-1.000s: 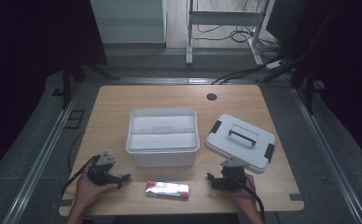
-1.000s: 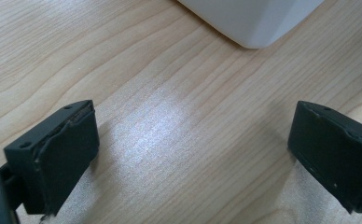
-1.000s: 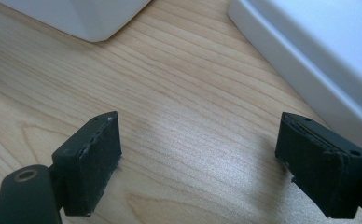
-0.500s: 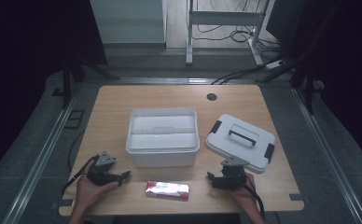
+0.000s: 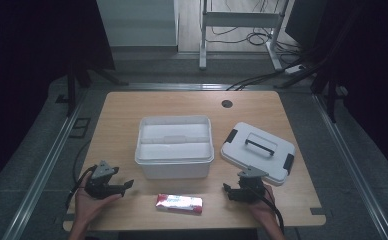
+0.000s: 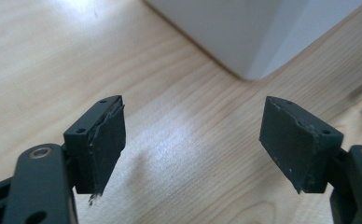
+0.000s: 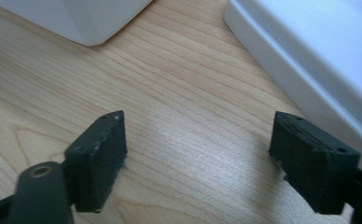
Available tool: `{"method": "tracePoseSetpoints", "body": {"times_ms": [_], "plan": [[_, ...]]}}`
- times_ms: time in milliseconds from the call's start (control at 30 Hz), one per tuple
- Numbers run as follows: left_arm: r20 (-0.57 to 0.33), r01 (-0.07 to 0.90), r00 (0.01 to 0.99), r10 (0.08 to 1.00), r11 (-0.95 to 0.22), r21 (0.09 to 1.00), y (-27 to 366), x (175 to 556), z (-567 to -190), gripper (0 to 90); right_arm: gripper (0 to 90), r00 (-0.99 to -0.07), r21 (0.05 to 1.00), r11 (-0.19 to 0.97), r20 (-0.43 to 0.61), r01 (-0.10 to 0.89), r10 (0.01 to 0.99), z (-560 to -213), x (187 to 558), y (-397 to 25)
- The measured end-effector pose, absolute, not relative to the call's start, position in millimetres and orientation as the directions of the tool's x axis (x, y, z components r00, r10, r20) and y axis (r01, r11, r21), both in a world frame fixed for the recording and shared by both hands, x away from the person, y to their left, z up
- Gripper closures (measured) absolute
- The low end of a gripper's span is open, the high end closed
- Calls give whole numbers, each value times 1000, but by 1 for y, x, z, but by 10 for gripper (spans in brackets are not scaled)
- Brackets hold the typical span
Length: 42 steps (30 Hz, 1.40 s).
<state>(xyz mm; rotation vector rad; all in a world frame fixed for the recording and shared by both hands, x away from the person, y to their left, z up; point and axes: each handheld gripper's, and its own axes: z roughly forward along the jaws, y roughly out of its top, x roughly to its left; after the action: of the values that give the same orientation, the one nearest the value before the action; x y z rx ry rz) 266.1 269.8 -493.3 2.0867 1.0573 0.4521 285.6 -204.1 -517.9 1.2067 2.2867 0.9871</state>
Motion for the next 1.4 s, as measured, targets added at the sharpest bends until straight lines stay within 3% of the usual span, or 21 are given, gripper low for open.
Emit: {"method": "tracePoseSetpoints", "body": {"times_ms": [333, 600, 867, 1167, 1400], "plan": [[6, 503, 628, 778, -412, 760, 268, 263, -475, 258, 214, -571, 767, 369, -5, 525, 821, -504, 278, -213], [29, 432, 715, 699, -473, 768, 271, 269, -435, 283, 204, -574, 785, 351, 6, 510, 819, -497, 277, -220], [73, 326, 821, 567, -569, 755, 269, 310, -384, 300, 204, -576, 787, 356, -1, 504, 817, -496, 277, -220], [138, 239, 829, 541, -567, 788, 260, 346, -361, 300, 206, -577, 775, 376, -18, 508, 817, -500, 280, -218], [119, 222, 845, 521, -545, 808, 256, 363, -352, 320, 207, -574, 773, 380, -26, 508, 818, -500, 280, -220]]}}
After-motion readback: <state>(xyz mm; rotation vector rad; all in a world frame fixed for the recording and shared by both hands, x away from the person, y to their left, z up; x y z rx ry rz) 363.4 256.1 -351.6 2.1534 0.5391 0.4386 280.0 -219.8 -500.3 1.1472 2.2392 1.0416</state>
